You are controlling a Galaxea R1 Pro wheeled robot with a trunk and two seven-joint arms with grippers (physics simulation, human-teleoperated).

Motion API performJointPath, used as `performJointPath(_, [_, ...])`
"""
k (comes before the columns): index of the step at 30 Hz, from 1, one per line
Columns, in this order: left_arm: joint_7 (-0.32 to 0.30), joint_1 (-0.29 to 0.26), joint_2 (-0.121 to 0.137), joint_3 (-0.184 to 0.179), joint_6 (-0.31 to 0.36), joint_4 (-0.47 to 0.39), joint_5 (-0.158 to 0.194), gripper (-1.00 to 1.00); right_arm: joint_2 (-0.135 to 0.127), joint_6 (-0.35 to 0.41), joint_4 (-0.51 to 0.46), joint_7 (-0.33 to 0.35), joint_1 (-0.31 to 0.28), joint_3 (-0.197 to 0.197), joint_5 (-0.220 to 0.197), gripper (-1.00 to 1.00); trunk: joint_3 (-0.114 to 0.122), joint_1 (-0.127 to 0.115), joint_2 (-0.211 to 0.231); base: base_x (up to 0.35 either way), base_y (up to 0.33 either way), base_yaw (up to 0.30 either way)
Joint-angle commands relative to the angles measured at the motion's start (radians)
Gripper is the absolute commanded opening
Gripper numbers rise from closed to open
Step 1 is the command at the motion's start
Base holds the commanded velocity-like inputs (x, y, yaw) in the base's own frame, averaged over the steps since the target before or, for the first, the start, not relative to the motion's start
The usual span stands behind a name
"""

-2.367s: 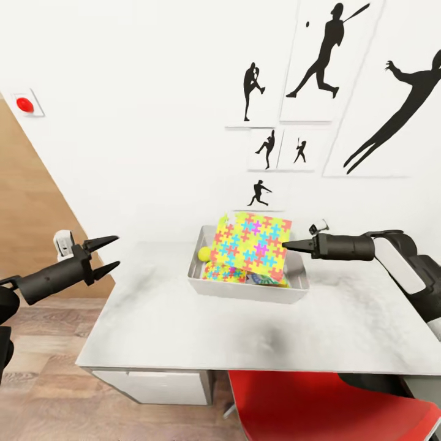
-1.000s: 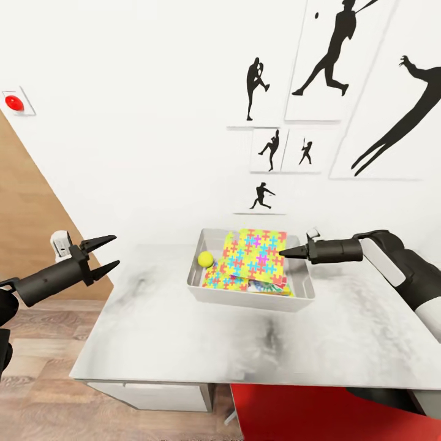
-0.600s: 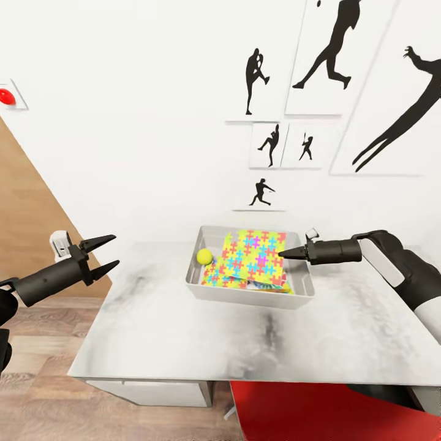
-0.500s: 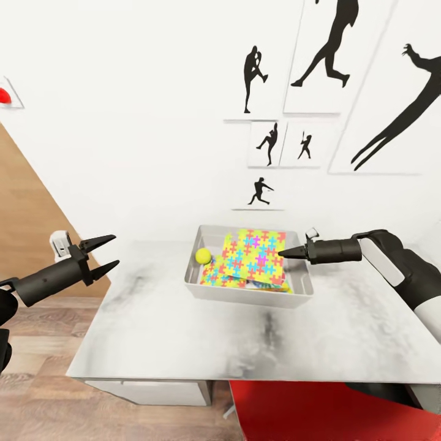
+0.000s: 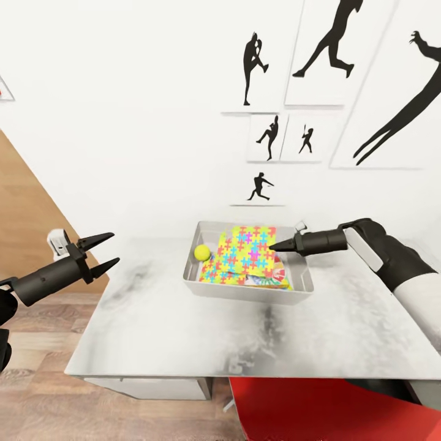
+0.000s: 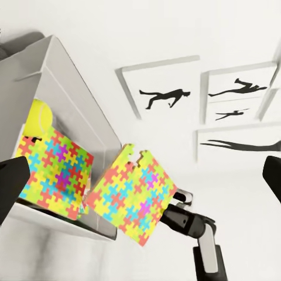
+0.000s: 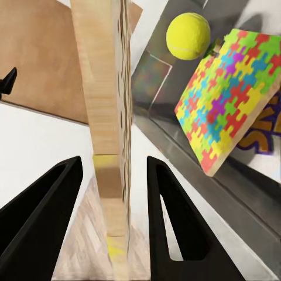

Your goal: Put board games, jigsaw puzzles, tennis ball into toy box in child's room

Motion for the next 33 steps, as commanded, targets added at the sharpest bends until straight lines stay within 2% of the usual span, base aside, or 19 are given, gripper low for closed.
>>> performJointPath(1, [0.009,-0.001,0.000,0.001,0.003,-0.001,0.010,1.00,0.004,0.002,0.006,0.029,-0.005,0.017,0.011,-1.00,-0.004,0.001,-0.002,0.000,0.000,0.000])
performJointPath(4, [0.008,-0.001,0.000,0.002,0.003,-0.001,0.010,1.00,0.010,0.002,0.012,0.070,-0.009,0.053,0.031,-1.00,-0.008,0.001,-0.002,0.000,0.000,0.000])
performJointPath(9, [0.008,0.001,0.000,0.013,0.004,-0.001,0.011,1.00,0.012,0.002,0.015,0.094,-0.011,0.080,0.045,-1.00,-0.016,0.001,-0.002,0.000,0.000,0.000])
performJointPath(23, [0.007,0.001,0.000,0.021,0.004,-0.001,0.011,1.00,0.003,0.002,0.029,0.101,-0.018,0.080,0.048,-1.00,-0.039,0.001,-0.002,0.000,0.000,0.000])
performJointPath(27, [0.006,0.001,-0.001,0.020,0.004,-0.001,0.012,1.00,0.009,0.001,0.070,0.100,-0.051,0.079,0.051,-1.00,-0.045,0.001,-0.002,0.000,0.000,0.000])
performJointPath(29, [0.006,0.001,-0.001,0.019,0.004,-0.001,0.013,1.00,0.033,-0.071,0.183,0.102,-0.119,0.085,0.059,-1.00,-0.049,0.001,-0.002,0.000,0.000,0.000])
performJointPath(33, [0.006,0.001,-0.001,0.019,0.004,-0.001,0.013,1.00,0.049,-0.102,0.257,0.103,-0.174,0.088,0.064,-1.00,-0.055,0.001,-0.002,0.000,0.000,0.000])
